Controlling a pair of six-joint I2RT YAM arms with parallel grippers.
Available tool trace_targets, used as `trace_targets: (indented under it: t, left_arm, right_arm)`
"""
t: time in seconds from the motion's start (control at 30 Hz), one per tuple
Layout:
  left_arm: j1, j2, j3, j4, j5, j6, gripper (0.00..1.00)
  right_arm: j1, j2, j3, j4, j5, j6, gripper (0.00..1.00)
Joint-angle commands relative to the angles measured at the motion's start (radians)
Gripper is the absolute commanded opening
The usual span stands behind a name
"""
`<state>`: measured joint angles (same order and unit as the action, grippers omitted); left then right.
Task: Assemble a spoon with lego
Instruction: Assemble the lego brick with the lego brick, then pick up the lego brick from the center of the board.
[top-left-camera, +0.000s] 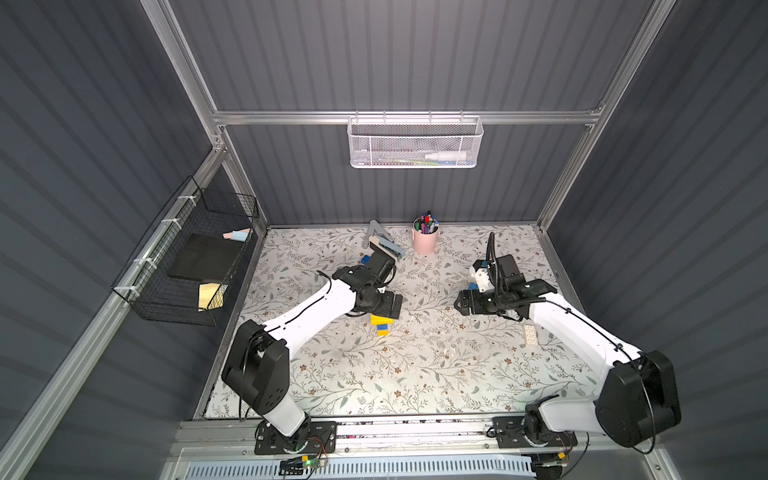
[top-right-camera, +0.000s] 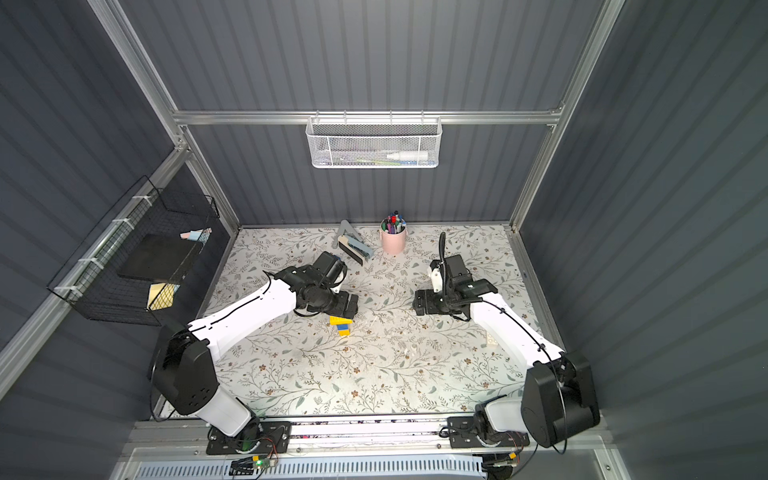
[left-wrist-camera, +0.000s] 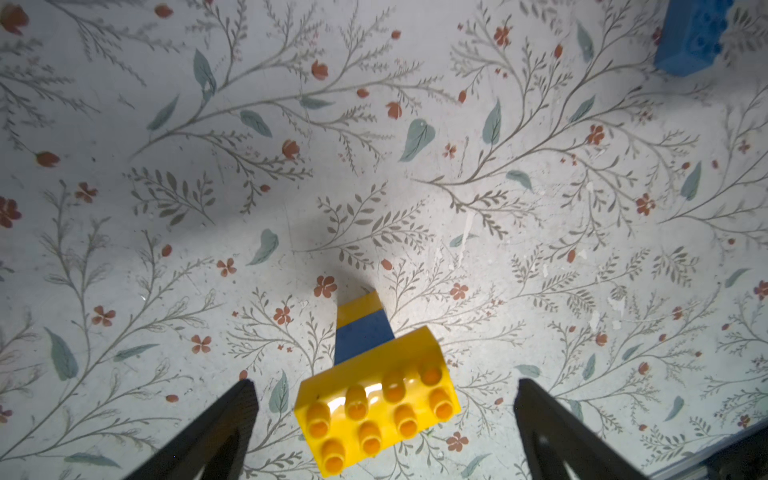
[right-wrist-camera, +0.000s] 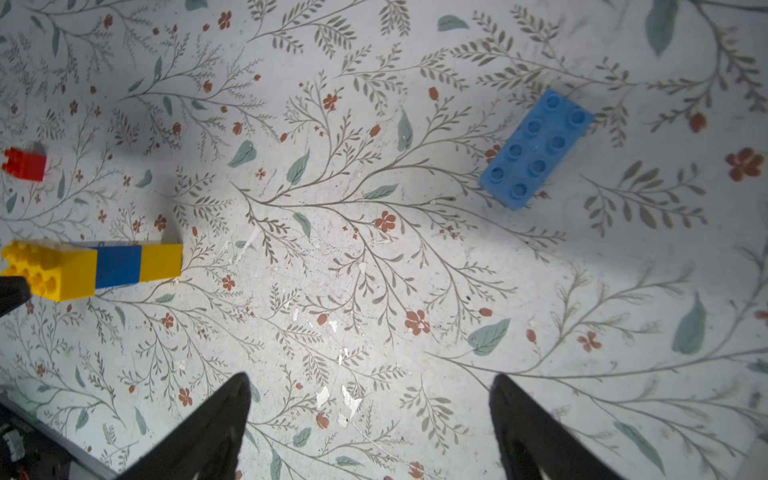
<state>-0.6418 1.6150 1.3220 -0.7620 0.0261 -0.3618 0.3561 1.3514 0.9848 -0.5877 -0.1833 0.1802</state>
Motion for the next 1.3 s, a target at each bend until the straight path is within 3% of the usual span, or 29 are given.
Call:
trace_targets:
  t: [0.0,0.1,0.27,0.53,0.73,0.9,1.27]
  left_arm:
    - [-0.007,-0.074,0.062,-0.023,-0.044,-0.031,0.99]
    - [-0.007,-0.152,0.083,-0.012,-0.116,-0.076,0.99]
    - [-0.007,-0.262,0.057,0.023,-0.127,-0.103,0.99]
    - [-0.007,-0.427,0.003,-0.019,-0.163,-0.147,0.99]
    - [-0.007,-0.493,-0.018,-0.062,-0.175,-0.158,0.99]
    - [-0.007,-0.554,-0.083,-0.072,-0.201,-0.189,0.99]
    - [-0.007,-0.6,-0.106,-0.127,-0.25,-0.198,0.99]
  right_arm:
    - [-0.04,-0.01,0.041,-0.053,0.055,0.044,0.93]
    - [-0.092,0.008,0.061,-0.101,0.057,0.059,0.95]
    - [-0.11,0.099,0.079,-0.14,0.038,0.011,0.96]
    - [-0.108,0.309,0.121,-0.2,0.325,0.106,0.88]
    - [-0.112,0.381,0.182,-0.187,0.356,0.136,0.69]
    - [-0.112,0.505,0.262,-0.182,0.329,0.143,0.38]
    - [-0.062,0.657,0.429,-0.18,0.286,0.14,0.36]
